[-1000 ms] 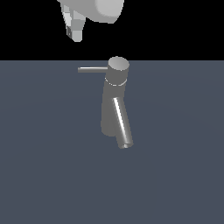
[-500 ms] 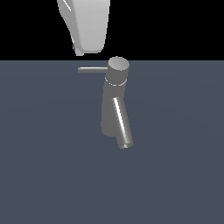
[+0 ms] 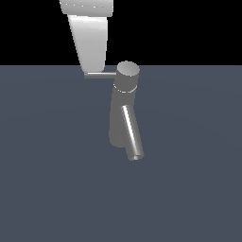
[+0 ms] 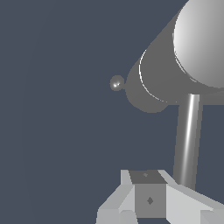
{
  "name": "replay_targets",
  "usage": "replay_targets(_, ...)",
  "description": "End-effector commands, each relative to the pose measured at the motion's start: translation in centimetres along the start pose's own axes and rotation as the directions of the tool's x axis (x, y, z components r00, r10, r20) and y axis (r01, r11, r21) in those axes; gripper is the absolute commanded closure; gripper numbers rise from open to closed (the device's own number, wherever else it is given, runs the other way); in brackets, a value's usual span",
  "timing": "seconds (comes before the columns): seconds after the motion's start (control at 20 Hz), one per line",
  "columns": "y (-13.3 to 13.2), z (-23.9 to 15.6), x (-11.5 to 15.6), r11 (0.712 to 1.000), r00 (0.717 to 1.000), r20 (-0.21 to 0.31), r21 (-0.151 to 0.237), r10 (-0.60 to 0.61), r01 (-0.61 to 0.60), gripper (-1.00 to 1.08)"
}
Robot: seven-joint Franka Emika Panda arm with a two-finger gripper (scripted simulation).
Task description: Turn on the faucet by rotating a designated handle.
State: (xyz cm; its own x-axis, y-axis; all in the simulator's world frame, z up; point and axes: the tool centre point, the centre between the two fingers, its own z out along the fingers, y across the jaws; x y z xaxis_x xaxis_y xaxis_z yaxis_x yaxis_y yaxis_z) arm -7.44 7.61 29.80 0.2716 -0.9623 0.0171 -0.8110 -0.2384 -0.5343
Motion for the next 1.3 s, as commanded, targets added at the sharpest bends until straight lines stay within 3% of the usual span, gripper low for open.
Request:
replay_targets(0.0, -0.4, 0.5, 0.2, 0.999, 1.000, -0.010, 0.013, 0.029, -0.029, 1.08)
replay_targets(0.65, -1.0, 1.3, 0.7, 0.997, 0.997, -0.025, 0.030, 0.070, -0.069, 1.08)
replay_targets(1.25, 2.0, 1.4, 0.2, 0.997, 0.997, -0.026, 0.030, 0.070, -0.069, 1.08)
